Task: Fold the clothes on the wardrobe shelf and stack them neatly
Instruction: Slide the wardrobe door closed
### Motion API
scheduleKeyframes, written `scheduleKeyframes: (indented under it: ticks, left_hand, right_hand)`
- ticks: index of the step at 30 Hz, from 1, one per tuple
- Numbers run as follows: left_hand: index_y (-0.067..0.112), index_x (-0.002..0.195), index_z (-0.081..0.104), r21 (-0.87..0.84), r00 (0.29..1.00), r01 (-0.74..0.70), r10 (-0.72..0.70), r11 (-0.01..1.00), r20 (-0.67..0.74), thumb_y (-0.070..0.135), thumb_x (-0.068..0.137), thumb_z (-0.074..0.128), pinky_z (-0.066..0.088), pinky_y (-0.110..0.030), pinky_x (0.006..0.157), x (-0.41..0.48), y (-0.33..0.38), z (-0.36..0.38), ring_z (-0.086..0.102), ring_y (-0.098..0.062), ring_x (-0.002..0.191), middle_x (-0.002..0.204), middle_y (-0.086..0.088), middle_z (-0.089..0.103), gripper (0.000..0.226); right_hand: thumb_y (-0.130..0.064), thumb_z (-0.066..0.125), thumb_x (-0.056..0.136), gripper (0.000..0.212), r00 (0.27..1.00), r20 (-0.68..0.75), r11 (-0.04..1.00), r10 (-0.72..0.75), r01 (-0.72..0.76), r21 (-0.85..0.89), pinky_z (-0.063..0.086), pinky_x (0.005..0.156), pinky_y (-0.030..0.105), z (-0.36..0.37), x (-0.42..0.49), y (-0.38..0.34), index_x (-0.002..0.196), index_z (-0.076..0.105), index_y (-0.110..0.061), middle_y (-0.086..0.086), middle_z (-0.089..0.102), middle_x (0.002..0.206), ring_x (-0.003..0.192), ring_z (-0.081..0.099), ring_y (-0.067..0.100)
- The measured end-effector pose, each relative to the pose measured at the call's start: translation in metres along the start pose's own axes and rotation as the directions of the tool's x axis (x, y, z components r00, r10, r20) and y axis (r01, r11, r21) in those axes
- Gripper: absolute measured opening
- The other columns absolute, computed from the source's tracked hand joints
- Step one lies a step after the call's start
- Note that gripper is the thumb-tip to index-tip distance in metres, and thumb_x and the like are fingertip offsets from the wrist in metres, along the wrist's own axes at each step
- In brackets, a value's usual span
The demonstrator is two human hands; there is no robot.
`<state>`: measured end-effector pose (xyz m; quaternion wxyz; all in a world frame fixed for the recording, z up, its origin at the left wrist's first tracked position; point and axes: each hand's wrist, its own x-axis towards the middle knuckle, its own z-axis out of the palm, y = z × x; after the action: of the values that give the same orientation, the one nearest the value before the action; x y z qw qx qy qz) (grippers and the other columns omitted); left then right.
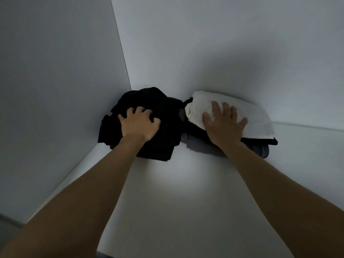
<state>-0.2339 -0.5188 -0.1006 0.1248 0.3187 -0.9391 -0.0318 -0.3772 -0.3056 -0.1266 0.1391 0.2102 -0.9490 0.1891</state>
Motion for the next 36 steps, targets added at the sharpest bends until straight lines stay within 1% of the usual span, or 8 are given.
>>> scheduleKeyframes:
  ticks: [7,12,17,20,25,28,31,36]
  left_hand:
    - [0.025,0.147,0.043,-0.103,0.998,-0.055,0.054,0.993,-0.018,0.045,0.098,0.039,0.006,-0.058,0.121,-0.034,-0.007,-0.005,0.013,-0.026,0.152,0.161,0.002,0.031,0.052]
    - [0.021,0.148,0.041,-0.382,0.983,-0.129,0.167,0.915,0.069,0.027,0.093,0.059,0.03,-0.039,0.117,-0.104,-0.015,-0.026,0.037,-0.021,0.141,0.154,-0.001,0.041,0.058]
    - [0.028,0.139,0.051,-0.644,0.976,-0.124,0.211,0.755,0.059,0.023,0.095,0.058,0.045,-0.036,0.105,-0.212,-0.044,-0.054,0.054,-0.014,0.123,0.138,0.005,0.055,0.045]
    - [0.03,0.121,0.063,-0.712,0.982,-0.131,0.191,0.69,0.004,0.015,0.094,0.057,0.053,-0.03,0.089,-0.276,-0.088,-0.069,0.064,-0.011,0.103,0.121,0.009,0.065,0.032]
    - [0.026,0.097,0.066,-0.663,0.992,-0.068,-0.022,0.745,-0.126,0.007,0.092,0.058,0.053,-0.025,0.078,-0.349,-0.175,-0.089,0.066,-0.005,0.087,0.1,0.016,0.069,0.022]
    - [0.022,0.113,0.058,-0.642,0.967,0.084,-0.219,0.762,-0.132,0.012,0.092,0.059,0.053,-0.036,0.089,-0.354,-0.209,-0.098,0.063,-0.016,0.101,0.111,0.005,0.063,0.023]
    - [0.01,0.137,0.047,-0.641,0.977,0.179,-0.213,0.747,0.024,0.015,0.093,0.061,0.042,-0.034,0.105,-0.345,-0.216,-0.103,0.052,-0.023,0.123,0.135,-0.006,0.052,0.046]
    - [0.016,0.112,0.054,-0.677,0.974,0.147,-0.224,0.721,-0.027,0.017,0.085,0.058,0.052,-0.036,0.086,-0.334,-0.21,-0.097,0.061,-0.021,0.097,0.107,-0.001,0.061,0.028]
  right_hand:
    - [-0.063,0.02,0.096,0.062,0.984,0.175,0.998,-0.037,0.025,0.065,0.005,0.116,0.063,-0.012,-0.002,0.011,0.153,0.014,-0.039,-0.001,0.012,0.165,0.152,0.008,0.027]
    - [-0.042,0.04,0.101,0.063,0.975,0.178,0.991,-0.129,0.122,0.052,0.01,0.12,0.048,-0.031,-0.06,0.023,0.157,0.016,-0.025,0.01,0.017,0.165,0.151,0.015,0.028]
    - [-0.02,0.052,0.098,0.047,0.945,0.303,0.951,-0.127,0.03,0.307,0.044,0.093,0.029,-0.076,-0.109,-0.018,0.144,0.047,-0.012,0.016,0.046,0.146,0.12,0.052,0.031]
    - [-0.018,0.05,0.1,0.032,0.941,0.238,0.872,-0.241,0.102,0.479,0.043,0.072,0.019,-0.1,-0.153,-0.075,0.128,0.063,-0.013,0.011,0.062,0.128,0.096,0.058,0.019]
    - [-0.017,0.061,0.095,0.024,0.86,0.215,0.569,-0.462,0.102,0.816,0.051,0.092,0.03,-0.133,-0.233,-0.202,0.117,0.07,-0.012,0.001,0.071,0.109,0.101,0.065,0.011]
    - [-0.021,0.066,0.094,0.039,0.8,0.219,0.427,-0.559,0.051,0.903,0.048,0.097,0.026,-0.141,-0.269,-0.272,0.131,0.06,-0.01,-0.002,0.067,0.112,0.1,0.062,0.004]
    - [-0.024,0.067,0.092,0.041,0.793,0.181,0.428,-0.581,0.109,0.897,0.049,0.091,0.022,-0.137,-0.291,-0.321,0.13,0.055,-0.014,-0.006,0.064,0.111,0.101,0.063,0.007]
    - [-0.032,0.062,0.094,0.03,0.871,0.182,0.611,-0.456,0.158,0.776,0.048,0.08,0.033,-0.108,-0.299,-0.346,0.116,0.056,-0.011,0.002,0.064,0.103,0.095,0.061,0.021]
